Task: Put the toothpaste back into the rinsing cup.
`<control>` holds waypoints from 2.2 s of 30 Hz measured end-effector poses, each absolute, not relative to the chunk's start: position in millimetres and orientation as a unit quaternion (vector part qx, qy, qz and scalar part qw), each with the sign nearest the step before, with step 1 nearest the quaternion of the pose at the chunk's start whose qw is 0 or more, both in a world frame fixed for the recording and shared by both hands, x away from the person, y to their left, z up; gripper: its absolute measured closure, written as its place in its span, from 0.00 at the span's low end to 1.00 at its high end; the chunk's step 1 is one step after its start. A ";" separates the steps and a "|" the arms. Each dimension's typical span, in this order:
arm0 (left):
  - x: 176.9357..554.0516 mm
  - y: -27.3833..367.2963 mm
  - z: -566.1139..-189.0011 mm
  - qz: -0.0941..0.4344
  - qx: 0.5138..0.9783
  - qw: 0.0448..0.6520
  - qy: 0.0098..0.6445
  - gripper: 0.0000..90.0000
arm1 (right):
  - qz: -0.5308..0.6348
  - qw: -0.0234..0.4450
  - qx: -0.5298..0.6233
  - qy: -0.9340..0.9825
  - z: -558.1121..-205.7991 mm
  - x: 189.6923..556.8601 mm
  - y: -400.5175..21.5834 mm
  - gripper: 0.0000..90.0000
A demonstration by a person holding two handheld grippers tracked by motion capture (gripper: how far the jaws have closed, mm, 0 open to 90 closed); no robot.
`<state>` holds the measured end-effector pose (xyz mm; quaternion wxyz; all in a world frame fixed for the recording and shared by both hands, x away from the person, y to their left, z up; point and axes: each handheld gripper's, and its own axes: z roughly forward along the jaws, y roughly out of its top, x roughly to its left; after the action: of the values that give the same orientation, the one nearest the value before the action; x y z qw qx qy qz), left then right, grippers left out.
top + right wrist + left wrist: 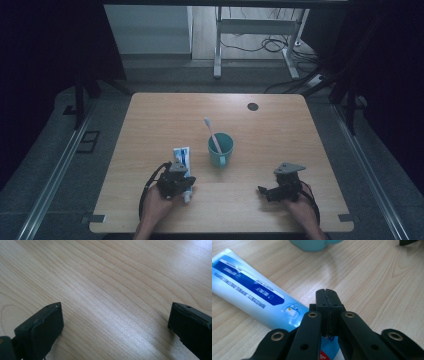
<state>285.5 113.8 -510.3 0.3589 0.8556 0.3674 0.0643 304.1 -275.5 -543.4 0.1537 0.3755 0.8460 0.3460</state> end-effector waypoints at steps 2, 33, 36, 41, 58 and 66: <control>284.8 113.2 -510.1 0.066 0.856 0.356 0.368 1.00 | 0.346 0.154 0.376 0.846 -543.4 304.1 -275.5 0.00; 284.7 146.9 -512.5 0.084 0.857 0.315 0.400 0.99 | 0.346 0.154 0.375 0.846 -543.4 304.1 -275.5 0.00; 285.3 150.9 -512.7 0.083 0.857 0.313 0.402 0.99 | 0.346 0.154 0.376 0.846 -543.4 304.1 -275.5 0.00; 286.5 154.1 -511.1 0.080 0.856 0.321 0.397 0.97 | 0.346 0.154 0.376 0.846 -543.4 304.1 -275.5 0.00; 296.8 160.2 -492.6 0.084 0.862 0.292 0.406 0.54 | 0.346 0.154 0.375 0.846 -543.4 304.1 -275.5 0.00; 308.1 158.4 -494.0 0.072 0.870 0.253 0.416 0.34 | 0.346 0.154 0.375 0.846 -543.4 304.1 -275.5 0.00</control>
<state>308.1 158.4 -494.0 0.2533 0.8704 0.4161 0.0718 304.1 -275.5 -543.4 0.1537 0.3754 0.8460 0.3459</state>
